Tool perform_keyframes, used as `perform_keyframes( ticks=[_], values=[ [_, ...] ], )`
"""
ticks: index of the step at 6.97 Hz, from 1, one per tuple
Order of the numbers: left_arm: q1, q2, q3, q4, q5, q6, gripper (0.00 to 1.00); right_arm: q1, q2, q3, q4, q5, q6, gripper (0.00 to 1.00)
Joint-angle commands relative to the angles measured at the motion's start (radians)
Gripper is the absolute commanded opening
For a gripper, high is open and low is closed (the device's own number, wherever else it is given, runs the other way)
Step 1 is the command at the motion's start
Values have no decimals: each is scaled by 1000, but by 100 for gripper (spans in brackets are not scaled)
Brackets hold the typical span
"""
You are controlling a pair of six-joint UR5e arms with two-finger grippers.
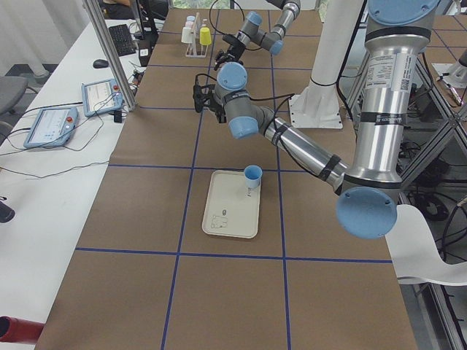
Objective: Transfer IKEA cup to right arm and place on rack
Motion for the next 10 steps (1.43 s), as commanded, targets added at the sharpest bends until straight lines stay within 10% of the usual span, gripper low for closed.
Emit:
perform_keyframes(
  ticks=[1,10],
  values=[
    [115,-153,12,2,1,-185,0,-86,-4,-92,325,-63,-73,99],
    [433,-283,33,6,234,-215,0,-149,10,-103,513,-97,-128,99]
  ],
)
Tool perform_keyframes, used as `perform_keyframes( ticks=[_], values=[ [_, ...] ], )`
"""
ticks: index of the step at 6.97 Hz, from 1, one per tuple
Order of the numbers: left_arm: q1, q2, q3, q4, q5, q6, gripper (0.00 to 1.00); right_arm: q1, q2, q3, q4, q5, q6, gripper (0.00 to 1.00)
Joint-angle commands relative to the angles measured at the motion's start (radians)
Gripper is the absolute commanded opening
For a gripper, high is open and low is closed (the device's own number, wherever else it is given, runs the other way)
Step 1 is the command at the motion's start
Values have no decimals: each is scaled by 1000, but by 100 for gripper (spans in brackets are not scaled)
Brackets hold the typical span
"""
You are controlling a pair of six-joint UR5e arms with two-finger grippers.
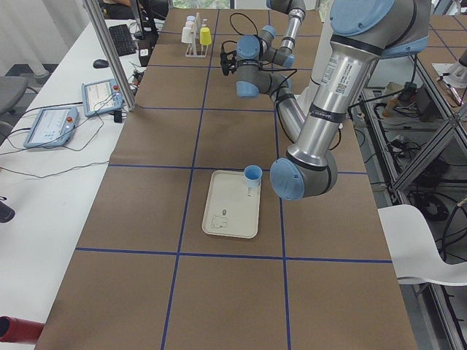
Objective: Transfer IKEA cup to right arm and place on rack
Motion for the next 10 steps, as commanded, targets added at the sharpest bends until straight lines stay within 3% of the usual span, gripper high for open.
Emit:
perform_keyframes(
  ticks=[1,10],
  values=[
    [8,-8,13,1,8,0,0,-10,0,3,1,-1,-24,99],
    [10,-34,78,1,10,10,0,-12,2,26,0,-5,-46,99]
  ],
)
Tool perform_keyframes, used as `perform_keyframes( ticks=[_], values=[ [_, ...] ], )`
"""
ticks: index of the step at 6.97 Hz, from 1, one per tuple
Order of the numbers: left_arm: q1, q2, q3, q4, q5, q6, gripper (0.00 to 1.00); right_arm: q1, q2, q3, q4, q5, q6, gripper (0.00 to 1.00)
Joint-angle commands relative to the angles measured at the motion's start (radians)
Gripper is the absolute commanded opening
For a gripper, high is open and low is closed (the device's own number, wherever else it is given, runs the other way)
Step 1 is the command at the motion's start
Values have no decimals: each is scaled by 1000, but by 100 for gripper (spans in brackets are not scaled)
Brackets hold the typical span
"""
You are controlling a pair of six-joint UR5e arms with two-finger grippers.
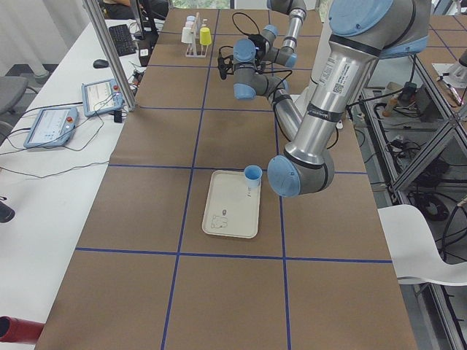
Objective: Transfer IKEA cup to right arm and place on rack
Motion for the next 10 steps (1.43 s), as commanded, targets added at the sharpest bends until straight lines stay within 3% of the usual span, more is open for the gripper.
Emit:
perform_keyframes(
  ticks=[1,3,4,5,6,9,10],
  values=[
    [0,-7,9,0,-1,2,0,6,0,14,-1,-38,-27,97],
    [-1,-13,12,0,-1,3,0,5,3,14,-1,-43,-78,66],
    [-1,-25,10,0,-3,2,0,3,3,14,-1,-45,-78,59],
    [-1,-28,13,0,-3,3,30,3,3,14,-1,-45,-78,53],
    [-4,-31,10,-2,-1,31,99,5,1,14,-1,-45,-76,51],
    [-53,-13,4,1,0,42,100,38,-25,16,-63,-45,-76,44],
    [-81,45,1,3,0,124,100,64,-69,81,-222,-45,-75,43]
  ],
)
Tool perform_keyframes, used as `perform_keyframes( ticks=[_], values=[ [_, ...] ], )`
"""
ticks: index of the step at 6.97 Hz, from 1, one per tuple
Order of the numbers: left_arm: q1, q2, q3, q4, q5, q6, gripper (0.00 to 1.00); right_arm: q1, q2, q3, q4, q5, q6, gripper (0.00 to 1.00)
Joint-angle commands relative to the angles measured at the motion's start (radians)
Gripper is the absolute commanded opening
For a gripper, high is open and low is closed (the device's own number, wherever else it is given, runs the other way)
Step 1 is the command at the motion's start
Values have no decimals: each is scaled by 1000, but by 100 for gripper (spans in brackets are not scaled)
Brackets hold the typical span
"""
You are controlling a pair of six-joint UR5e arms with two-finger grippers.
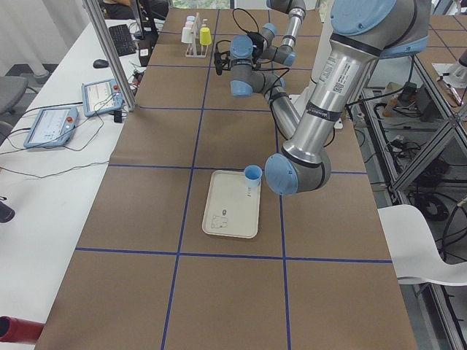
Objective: Transfer IKEA cup to right arm and place on rack
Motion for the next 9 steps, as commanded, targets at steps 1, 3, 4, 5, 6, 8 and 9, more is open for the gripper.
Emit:
perform_keyframes(
  ticks=[1,3,4,5,6,8,9],
  values=[
    [-52,113,-2,26,0,174,100,63,-99,173,-374,2,3,40],
    [-110,134,-14,271,23,417,100,130,-128,379,-888,6,1,37],
    [-127,178,-30,365,80,568,100,184,-121,465,-1142,22,-6,36],
    [-175,218,-63,484,112,755,100,237,-101,526,-1385,72,-55,33],
    [-246,268,-95,569,112,956,100,296,-92,551,-1534,103,-180,33],
    [-362,384,-110,576,106,1283,100,415,-92,553,-1780,102,-447,33],
    [-365,393,-110,574,103,1291,100,475,-99,550,-1886,92,-615,34]
  ],
)
